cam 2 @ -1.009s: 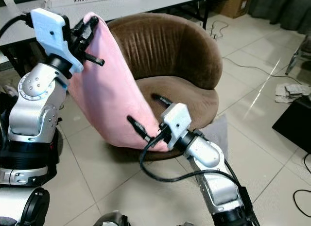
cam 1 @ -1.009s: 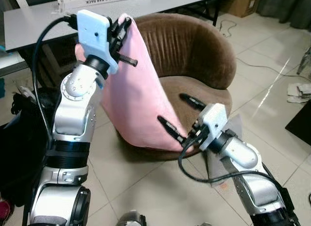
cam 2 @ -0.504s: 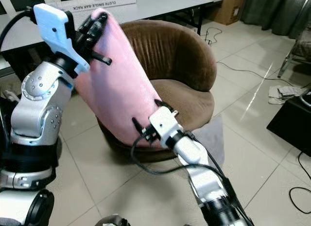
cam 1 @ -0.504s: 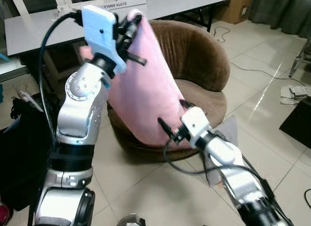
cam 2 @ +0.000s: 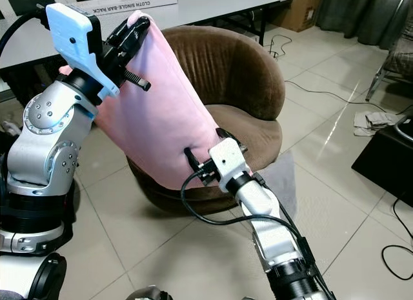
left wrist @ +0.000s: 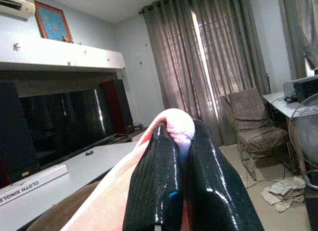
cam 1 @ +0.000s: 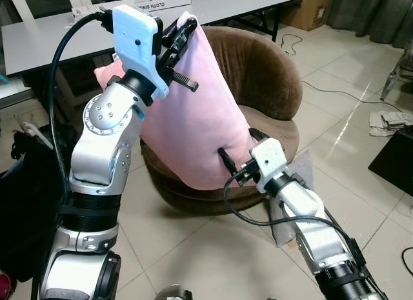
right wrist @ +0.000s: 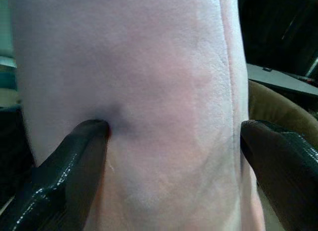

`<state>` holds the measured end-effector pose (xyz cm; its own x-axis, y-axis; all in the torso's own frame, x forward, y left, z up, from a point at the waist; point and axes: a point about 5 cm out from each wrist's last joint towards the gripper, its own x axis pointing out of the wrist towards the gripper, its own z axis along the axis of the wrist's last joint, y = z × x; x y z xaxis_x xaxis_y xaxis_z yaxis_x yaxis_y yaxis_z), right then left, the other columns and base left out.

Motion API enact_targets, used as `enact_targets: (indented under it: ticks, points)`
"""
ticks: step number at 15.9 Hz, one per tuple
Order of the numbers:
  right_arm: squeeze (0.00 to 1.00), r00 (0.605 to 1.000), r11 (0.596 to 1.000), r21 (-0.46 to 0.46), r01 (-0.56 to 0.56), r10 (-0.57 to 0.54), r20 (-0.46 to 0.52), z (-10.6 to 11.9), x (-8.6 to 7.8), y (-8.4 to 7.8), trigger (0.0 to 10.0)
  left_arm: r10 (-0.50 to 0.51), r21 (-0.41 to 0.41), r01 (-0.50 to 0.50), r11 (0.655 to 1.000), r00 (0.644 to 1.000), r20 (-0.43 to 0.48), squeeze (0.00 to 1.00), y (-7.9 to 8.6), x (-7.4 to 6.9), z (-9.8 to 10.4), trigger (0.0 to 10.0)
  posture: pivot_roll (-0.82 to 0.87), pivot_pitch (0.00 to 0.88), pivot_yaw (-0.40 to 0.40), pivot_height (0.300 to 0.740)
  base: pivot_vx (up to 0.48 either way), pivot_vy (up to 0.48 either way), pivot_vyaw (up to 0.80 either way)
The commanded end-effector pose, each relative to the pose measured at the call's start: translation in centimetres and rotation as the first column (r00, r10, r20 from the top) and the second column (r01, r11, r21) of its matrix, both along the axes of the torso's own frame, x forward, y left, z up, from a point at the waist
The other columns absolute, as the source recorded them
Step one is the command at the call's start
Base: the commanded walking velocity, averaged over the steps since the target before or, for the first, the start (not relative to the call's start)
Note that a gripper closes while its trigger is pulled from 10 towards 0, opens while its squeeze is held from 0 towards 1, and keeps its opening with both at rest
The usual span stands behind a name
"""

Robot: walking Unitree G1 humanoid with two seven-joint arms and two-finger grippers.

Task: Move the pillow to the sofa from floor

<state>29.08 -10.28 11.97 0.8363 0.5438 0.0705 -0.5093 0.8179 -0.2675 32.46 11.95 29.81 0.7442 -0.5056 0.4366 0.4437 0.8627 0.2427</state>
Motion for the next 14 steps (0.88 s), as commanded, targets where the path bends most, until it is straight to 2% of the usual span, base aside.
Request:
enact_targets:
  ticks: [1,5,6,7,14]
  points:
    - [0.0,1.0,1.0,0.022,-0.011,0.011,-0.003,-0.12,-0.23,-0.67,10.0,-0.002,0.001,0.002,1.0,0.999,0.044,0.0,0.44,-0.46,0.98,0.0,0.07,0.0,0.057,0.729,0.0,0.0,0.0]
    - [0.0,0.998,0.998,0.044,-0.05,0.052,-0.032,-0.72,-0.56,-1.42,10.0,-0.044,-0.004,0.044,0.999,0.998,0.047,0.0,0.8,-0.55,1.22,0.0,0.07,0.0,0.059,0.729,0.0,0.0,0.0]
    - [0.0,0.997,0.996,0.053,-0.069,0.071,-0.042,-0.83,-0.66,-1.37,3.0,-0.049,-0.004,0.05,0.999,0.998,0.048,0.0,0.79,-0.6,1.26,0.0,0.07,0.0,0.059,0.729,0.0,0.0,0.0]
    - [0.0,0.994,0.993,0.067,-0.093,0.097,-0.055,-0.99,-0.88,-1.24,0.0,-0.058,-0.008,0.059,0.998,0.997,0.049,0.0,0.65,-0.7,1.33,0.0,0.07,0.0,0.06,0.729,0.0,0.0,0.0]
    - [0.0,0.991,0.991,0.076,-0.113,0.117,-0.062,-1.05,-0.99,-1.1,0.0,-0.075,-0.017,0.076,0.997,0.996,0.051,0.0,0.47,-0.88,1.42,0.0,0.07,0.0,0.06,0.729,0.0,0.0,0.0]
